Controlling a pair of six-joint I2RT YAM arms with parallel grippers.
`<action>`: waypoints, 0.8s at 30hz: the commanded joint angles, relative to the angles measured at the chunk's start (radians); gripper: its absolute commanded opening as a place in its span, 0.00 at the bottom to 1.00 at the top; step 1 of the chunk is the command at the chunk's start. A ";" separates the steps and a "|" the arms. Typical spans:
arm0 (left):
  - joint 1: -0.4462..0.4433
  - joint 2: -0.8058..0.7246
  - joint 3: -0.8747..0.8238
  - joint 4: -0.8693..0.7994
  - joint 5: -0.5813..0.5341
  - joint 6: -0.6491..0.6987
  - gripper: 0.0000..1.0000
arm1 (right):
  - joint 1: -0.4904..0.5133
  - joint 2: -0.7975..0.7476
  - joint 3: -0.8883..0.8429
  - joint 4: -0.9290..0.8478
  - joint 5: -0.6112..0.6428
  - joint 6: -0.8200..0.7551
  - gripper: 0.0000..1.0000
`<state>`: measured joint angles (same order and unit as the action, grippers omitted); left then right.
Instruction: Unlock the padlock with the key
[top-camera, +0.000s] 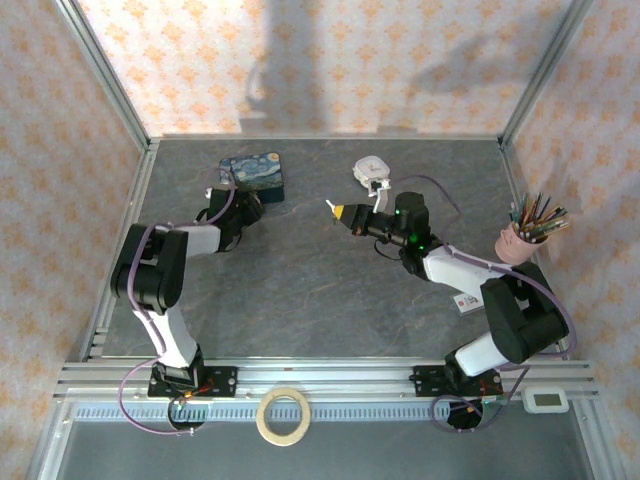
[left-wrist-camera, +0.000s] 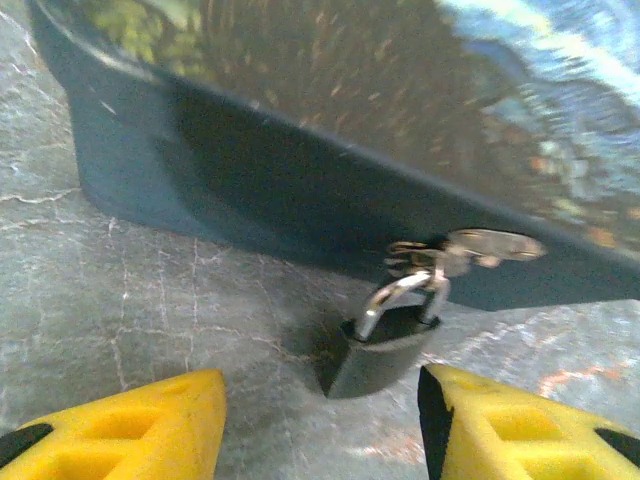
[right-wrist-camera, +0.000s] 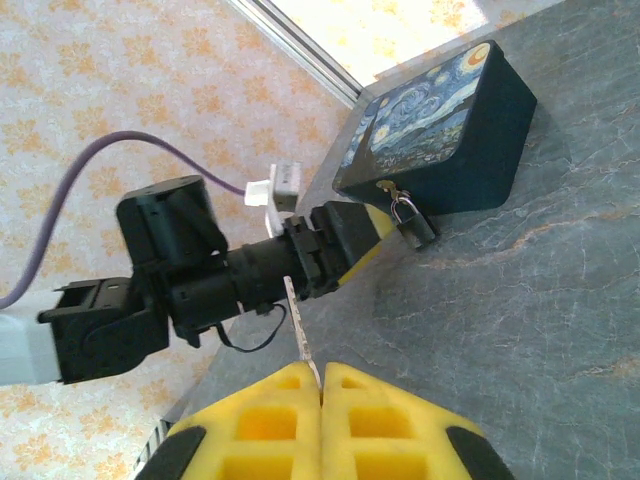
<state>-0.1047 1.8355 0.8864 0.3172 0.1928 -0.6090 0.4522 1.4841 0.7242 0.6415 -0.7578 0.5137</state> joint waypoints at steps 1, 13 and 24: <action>-0.006 0.049 0.035 0.073 -0.026 -0.029 0.54 | -0.004 -0.015 0.024 -0.002 0.017 -0.017 0.00; -0.034 0.225 0.145 0.096 -0.050 -0.041 0.49 | -0.004 -0.012 0.020 0.015 0.007 0.000 0.00; -0.035 0.247 0.150 0.139 -0.014 -0.051 0.21 | -0.004 -0.003 0.027 0.007 0.008 0.001 0.00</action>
<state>-0.1375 2.0518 1.0405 0.4999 0.1623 -0.6575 0.4526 1.4841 0.7242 0.6403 -0.7578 0.5121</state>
